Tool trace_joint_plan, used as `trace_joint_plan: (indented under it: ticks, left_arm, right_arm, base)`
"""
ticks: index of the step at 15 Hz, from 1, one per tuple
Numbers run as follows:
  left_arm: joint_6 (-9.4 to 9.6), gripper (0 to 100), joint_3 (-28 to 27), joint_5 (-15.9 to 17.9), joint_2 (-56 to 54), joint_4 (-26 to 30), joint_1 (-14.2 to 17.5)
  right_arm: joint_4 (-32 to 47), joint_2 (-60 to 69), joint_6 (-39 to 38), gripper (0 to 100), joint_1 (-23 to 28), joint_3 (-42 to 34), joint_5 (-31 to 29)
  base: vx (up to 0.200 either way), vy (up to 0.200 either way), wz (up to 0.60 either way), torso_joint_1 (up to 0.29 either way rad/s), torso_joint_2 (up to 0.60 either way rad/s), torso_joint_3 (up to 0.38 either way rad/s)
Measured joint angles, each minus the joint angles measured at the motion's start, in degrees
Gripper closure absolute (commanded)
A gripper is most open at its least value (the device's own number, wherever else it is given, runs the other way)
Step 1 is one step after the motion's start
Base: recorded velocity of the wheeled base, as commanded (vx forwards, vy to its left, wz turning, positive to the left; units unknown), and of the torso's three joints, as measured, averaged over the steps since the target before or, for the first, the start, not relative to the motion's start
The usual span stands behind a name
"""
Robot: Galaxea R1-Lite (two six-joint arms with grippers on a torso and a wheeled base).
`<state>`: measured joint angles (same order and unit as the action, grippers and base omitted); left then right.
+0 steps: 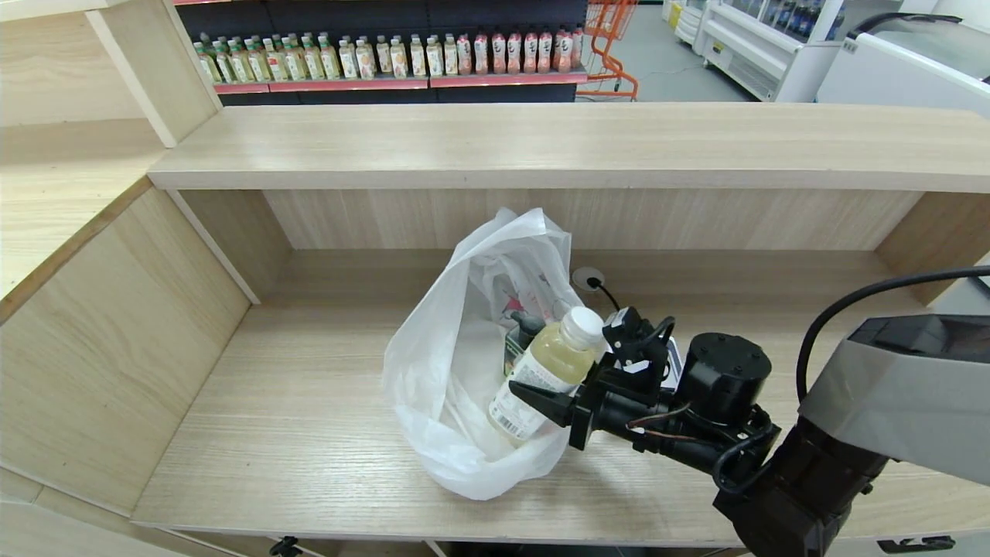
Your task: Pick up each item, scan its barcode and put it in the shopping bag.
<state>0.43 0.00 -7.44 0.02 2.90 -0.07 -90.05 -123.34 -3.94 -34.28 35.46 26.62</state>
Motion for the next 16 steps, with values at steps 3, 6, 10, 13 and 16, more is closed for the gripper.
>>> trace_joint_plan:
  ticks: [3, 6, 10, 13, 16]
  left_arm:
    - [0.01, 0, 0.0, 0.0, 0.0, 0.0, 0.0]
    - [0.01, 0, 0.0, 0.0, 0.0, 0.0, 0.0]
    - [0.0, 0, 0.0, 0.0, 0.0, 0.0, 0.0]
    - [0.01, 0, 0.0, 0.0, 0.0, 0.0, 0.0]
    - [0.01, 0, 0.0, 0.0, 0.0, 0.0, 0.0]
  right_arm:
    - [-0.2, -1.2, 1.7, 100, 0.0, 1.3, 0.4]
    - [-0.4, -2.8, 4.0, 100, 0.1, 2.1, 0.7]
    - [-0.5, -4.3, 5.9, 0, 0.9, 2.9, 2.9]
    - [-0.4, -4.7, 5.9, 0, 1.0, 3.1, 3.1]
    - [0.3, -3.4, 3.9, 0, 0.4, 2.9, 3.1]
  base:
    - [0.0, 0.0, 0.0, 0.0, 0.0, 0.0]
    - [0.0, 0.0, 0.0, 0.0, 0.0, 0.0]
    - [0.0, 0.0, 0.0, 0.0, 0.0, 0.0]
    - [0.0, 0.0, 0.0, 0.0, 0.0, 0.0]
    - [0.0, 0.0, 0.0, 0.0, 0.0, 0.0]
